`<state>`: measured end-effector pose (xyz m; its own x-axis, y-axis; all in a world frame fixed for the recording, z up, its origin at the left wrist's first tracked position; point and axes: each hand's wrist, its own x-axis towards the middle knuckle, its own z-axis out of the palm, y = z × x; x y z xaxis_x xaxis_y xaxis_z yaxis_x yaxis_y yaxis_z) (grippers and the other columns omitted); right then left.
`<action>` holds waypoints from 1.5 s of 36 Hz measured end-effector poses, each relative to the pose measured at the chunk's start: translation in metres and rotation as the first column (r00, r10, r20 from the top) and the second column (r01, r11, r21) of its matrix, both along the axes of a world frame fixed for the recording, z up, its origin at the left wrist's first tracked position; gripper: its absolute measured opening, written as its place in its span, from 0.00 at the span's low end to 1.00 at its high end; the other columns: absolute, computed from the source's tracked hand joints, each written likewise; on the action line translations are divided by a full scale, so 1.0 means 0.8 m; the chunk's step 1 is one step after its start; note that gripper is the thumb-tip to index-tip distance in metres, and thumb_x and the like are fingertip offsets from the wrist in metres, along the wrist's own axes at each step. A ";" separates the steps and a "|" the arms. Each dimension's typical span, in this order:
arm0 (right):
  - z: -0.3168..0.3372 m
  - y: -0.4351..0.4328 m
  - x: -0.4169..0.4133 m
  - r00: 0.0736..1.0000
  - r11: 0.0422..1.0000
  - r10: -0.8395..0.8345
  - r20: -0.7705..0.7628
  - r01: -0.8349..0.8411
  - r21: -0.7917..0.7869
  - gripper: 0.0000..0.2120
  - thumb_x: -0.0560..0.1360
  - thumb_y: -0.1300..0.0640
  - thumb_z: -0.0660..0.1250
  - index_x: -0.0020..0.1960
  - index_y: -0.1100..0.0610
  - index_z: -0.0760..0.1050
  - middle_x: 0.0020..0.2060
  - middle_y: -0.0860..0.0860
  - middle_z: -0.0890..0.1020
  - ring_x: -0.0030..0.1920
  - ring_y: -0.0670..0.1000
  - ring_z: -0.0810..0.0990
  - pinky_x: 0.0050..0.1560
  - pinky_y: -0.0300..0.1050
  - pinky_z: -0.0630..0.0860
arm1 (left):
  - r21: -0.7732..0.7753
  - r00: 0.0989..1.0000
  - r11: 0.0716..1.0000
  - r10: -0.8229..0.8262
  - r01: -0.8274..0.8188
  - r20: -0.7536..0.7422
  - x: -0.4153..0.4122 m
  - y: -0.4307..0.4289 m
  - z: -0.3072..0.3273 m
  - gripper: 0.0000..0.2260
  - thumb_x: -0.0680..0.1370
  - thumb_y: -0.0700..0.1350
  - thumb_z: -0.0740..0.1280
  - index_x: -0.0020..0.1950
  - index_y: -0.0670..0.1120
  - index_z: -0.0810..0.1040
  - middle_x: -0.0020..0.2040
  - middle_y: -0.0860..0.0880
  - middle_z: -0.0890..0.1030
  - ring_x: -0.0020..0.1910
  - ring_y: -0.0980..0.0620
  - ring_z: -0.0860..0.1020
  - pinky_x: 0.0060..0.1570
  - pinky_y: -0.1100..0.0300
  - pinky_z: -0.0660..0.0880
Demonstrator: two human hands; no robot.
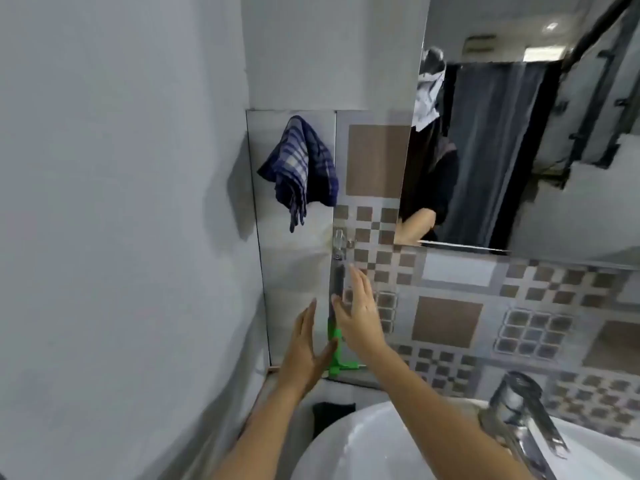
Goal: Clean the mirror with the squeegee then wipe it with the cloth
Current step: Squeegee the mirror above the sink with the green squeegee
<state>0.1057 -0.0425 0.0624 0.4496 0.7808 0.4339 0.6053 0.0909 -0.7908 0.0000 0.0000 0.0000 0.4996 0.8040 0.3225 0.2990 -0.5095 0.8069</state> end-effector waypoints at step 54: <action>0.125 -0.268 0.175 0.993 0.990 -0.112 -0.021 0.114 0.082 0.17 0.62 0.55 0.78 0.49 0.54 0.77 0.42 0.51 0.82 0.41 0.49 0.80 0.43 0.42 0.78 | 0.322 0.946 0.894 -0.259 0.312 -0.195 0.029 -0.101 0.147 0.27 0.77 0.37 0.63 0.70 0.58 0.58 0.54 0.48 0.75 0.48 0.51 0.74 0.51 0.59 0.74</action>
